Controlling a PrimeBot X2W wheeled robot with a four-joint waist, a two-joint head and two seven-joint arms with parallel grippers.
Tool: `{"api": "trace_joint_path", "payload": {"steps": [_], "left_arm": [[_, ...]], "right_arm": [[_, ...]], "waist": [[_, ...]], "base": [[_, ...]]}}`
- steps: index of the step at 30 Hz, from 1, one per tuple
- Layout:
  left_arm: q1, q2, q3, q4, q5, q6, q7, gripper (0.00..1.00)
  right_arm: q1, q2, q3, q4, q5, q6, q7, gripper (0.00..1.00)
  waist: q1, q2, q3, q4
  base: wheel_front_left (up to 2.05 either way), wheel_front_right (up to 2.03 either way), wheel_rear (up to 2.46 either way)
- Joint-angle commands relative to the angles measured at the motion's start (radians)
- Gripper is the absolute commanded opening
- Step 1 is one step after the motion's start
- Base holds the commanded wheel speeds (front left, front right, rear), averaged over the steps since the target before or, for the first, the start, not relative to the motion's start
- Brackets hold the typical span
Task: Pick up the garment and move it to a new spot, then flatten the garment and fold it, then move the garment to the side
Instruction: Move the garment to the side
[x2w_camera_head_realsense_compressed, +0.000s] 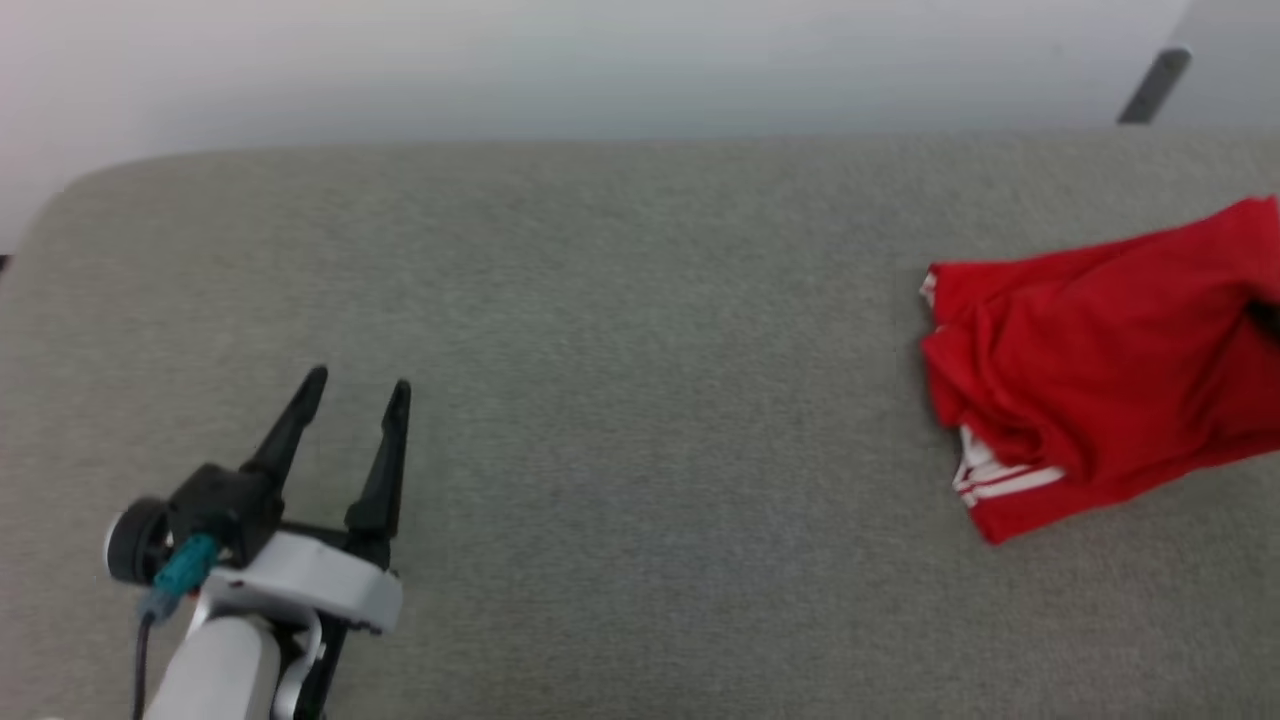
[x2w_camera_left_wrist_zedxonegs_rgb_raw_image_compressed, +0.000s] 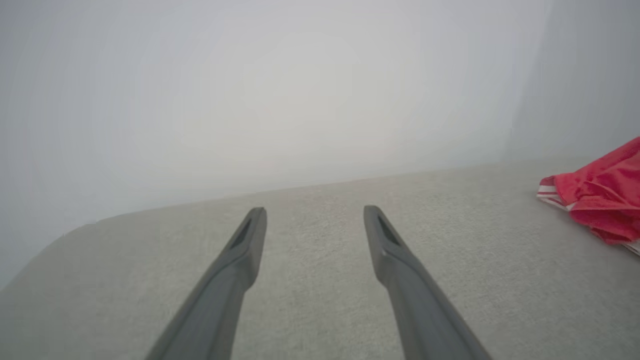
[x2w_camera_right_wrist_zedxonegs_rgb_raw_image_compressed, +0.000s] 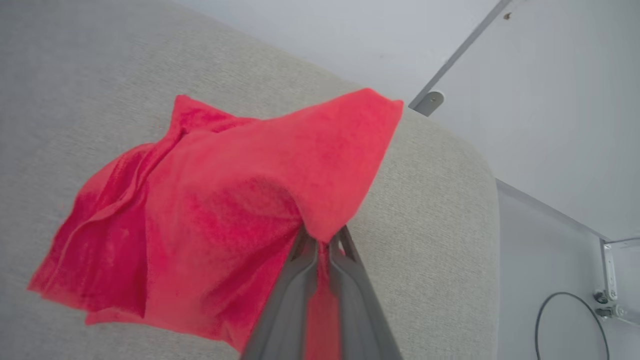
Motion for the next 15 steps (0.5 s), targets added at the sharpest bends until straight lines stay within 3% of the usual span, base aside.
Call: {"api": "trace_joint_path", "payload": {"steps": [1,15], "left_arm": [[-0.027,0.003,-0.005,-0.002,0.012,-0.005,0.000,1.00],[-0.205,0.044,-0.067,0.006,0.051,-0.028,0.000,1.00]], "right_arm": [[-0.028,-0.019,0.006,0.013,0.002,-0.001,-0.026,0.00],[-0.195,-0.103,0.118,0.133,-0.048,-0.001,-0.216,0.00]], "waist": [[0.0000,-0.0001,0.075,-0.074],[0.0000,-0.0001,0.221,-0.208]], "base": [[0.00,0.00,0.00],[0.00,0.00,0.00]]}}
